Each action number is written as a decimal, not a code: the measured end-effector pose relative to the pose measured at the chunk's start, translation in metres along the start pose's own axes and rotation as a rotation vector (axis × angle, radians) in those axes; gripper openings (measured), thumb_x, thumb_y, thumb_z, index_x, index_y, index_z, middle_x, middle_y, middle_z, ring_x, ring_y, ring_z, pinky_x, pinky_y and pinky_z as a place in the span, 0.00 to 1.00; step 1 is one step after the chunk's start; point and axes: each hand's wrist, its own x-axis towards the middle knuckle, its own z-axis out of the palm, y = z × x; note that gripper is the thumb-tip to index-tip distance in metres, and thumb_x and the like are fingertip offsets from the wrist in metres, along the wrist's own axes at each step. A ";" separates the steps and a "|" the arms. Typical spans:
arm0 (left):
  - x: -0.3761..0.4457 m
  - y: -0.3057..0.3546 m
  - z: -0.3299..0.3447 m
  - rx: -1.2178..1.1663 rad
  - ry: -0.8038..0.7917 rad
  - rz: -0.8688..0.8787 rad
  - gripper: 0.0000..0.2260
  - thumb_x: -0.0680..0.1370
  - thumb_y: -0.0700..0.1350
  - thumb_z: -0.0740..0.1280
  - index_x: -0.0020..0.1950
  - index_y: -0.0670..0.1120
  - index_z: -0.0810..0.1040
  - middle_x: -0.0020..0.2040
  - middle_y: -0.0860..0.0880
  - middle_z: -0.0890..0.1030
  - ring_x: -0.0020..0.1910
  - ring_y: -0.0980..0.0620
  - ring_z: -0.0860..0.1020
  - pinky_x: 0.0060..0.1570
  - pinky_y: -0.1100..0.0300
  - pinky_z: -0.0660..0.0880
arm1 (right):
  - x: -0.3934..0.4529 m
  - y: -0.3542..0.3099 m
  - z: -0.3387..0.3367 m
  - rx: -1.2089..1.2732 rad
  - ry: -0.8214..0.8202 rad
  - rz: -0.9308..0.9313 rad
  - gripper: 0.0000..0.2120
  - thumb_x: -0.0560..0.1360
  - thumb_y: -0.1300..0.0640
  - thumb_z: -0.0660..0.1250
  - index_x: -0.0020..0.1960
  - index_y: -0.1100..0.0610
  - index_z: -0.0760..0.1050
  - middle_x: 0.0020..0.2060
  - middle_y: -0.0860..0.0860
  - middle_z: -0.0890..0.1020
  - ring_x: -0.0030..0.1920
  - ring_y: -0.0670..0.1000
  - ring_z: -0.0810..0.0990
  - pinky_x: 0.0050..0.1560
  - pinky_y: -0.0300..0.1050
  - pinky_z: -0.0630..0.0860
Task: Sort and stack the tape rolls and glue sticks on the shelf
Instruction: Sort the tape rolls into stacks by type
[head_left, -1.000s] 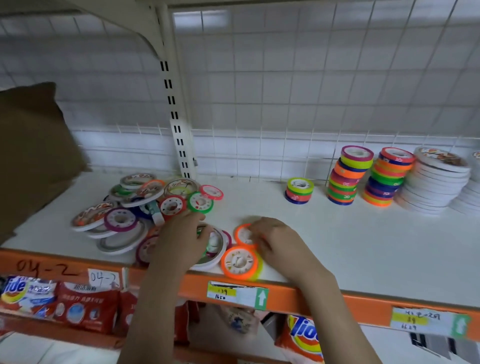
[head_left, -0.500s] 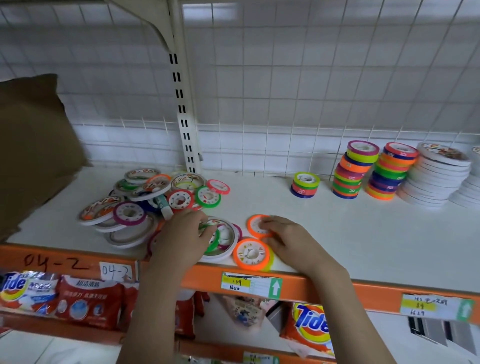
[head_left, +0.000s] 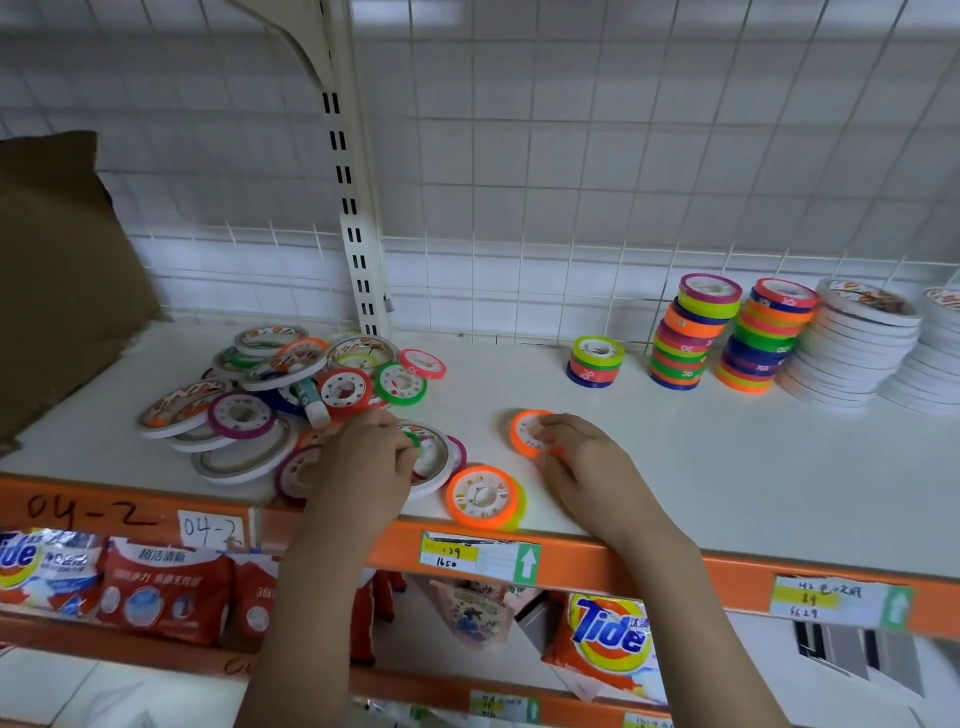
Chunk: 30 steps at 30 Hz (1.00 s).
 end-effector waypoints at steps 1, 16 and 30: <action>0.002 0.002 -0.001 -0.003 0.017 0.005 0.11 0.79 0.44 0.62 0.53 0.41 0.81 0.63 0.48 0.72 0.59 0.50 0.72 0.58 0.53 0.70 | 0.001 0.002 -0.002 0.001 0.001 -0.004 0.14 0.76 0.62 0.64 0.60 0.63 0.76 0.61 0.55 0.77 0.62 0.55 0.74 0.60 0.35 0.64; 0.023 0.015 -0.003 0.156 0.012 -0.081 0.14 0.79 0.41 0.59 0.33 0.44 0.69 0.31 0.48 0.73 0.32 0.49 0.72 0.32 0.57 0.64 | 0.041 0.042 -0.045 -0.006 0.153 0.000 0.14 0.75 0.66 0.64 0.60 0.65 0.75 0.58 0.59 0.78 0.59 0.60 0.76 0.56 0.45 0.70; 0.029 0.026 -0.002 0.000 0.198 -0.109 0.11 0.82 0.46 0.53 0.53 0.40 0.71 0.39 0.46 0.76 0.43 0.44 0.77 0.37 0.57 0.65 | 0.100 0.084 -0.055 -0.182 0.000 0.136 0.14 0.79 0.62 0.57 0.62 0.63 0.74 0.61 0.58 0.75 0.58 0.59 0.75 0.54 0.47 0.72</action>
